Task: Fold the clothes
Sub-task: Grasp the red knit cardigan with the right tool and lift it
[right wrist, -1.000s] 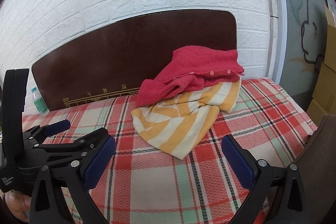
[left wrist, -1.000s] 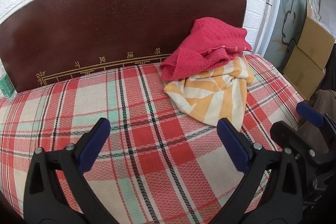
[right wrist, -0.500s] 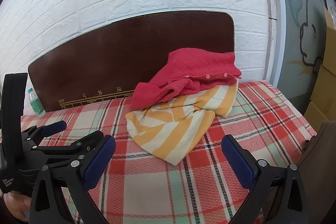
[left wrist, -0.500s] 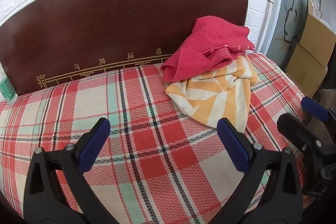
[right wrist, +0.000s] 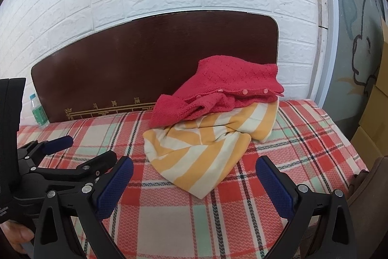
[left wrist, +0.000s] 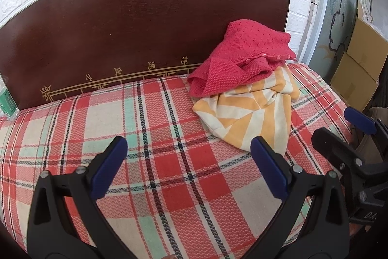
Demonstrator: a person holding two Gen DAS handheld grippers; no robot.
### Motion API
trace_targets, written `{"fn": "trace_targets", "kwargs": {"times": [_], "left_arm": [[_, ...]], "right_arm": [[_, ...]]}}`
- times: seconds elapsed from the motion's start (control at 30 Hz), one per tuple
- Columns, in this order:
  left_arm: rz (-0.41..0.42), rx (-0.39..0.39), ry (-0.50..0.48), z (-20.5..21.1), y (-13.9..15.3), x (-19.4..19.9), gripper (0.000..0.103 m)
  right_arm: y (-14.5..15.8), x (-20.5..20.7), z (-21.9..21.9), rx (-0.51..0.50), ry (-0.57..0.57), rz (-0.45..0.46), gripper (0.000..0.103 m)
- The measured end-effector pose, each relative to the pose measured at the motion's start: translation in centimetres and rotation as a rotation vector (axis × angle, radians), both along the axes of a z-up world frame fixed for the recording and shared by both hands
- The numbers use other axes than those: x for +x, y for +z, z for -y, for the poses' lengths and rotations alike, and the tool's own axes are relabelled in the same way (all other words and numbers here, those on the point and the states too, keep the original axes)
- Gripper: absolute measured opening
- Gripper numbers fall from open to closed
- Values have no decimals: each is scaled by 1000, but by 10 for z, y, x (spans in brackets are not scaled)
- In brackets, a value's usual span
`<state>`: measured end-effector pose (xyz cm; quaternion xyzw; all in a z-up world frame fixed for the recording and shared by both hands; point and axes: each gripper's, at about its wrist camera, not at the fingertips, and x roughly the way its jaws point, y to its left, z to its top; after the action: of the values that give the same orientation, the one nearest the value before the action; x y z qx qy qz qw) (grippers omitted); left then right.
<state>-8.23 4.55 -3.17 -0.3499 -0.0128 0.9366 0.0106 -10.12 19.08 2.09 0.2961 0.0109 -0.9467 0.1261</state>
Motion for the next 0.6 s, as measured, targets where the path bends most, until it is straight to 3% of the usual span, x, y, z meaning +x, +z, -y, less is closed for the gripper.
{"fn": "trace_targets", "kwargs": {"times": [0.43,0.6], "left_arm": [[39,8,-3,10,-10,-23,102],[36,5,11,16,-14,-35,102]], "right_arm": [[-4,-49,3,54,10,22,103],[-7,-88,17,67,90,55,103]]}}
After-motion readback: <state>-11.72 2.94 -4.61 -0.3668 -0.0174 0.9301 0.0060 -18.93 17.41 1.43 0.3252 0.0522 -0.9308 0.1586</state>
